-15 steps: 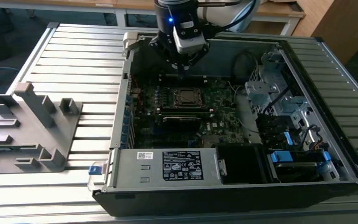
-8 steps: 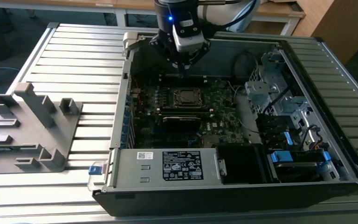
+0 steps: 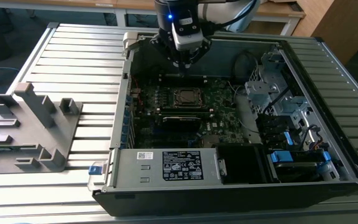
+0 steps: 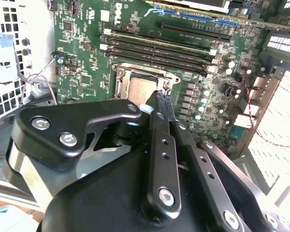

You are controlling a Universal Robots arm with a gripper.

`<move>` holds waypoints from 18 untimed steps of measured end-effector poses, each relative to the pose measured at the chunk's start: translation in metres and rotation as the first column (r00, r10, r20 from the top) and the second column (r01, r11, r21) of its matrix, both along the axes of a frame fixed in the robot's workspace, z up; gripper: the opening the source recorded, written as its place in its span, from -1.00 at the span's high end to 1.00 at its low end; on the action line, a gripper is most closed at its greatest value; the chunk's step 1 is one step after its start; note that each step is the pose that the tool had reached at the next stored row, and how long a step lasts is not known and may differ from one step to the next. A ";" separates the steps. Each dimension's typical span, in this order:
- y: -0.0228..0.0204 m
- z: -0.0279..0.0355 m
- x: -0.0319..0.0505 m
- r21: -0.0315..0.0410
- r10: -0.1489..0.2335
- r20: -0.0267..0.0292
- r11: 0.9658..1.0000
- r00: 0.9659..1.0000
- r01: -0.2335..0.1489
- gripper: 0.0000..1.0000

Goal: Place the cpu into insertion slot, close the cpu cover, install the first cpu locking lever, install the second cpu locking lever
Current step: 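Install the second cpu locking lever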

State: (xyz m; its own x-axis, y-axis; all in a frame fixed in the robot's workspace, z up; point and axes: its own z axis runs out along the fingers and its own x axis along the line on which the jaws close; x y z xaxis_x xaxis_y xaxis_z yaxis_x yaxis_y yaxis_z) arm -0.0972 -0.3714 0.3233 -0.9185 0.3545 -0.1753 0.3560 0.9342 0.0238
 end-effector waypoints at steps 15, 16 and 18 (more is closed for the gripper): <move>0.0002 0.0056 0.0000 0.000 -0.044 0.019 0.999 0.999 0.044 0.79; 0.0002 0.0060 0.0000 0.000 -0.047 0.020 0.999 0.999 0.047 0.79; 0.0002 0.0068 0.0000 0.001 -0.053 0.022 0.999 0.998 0.053 0.79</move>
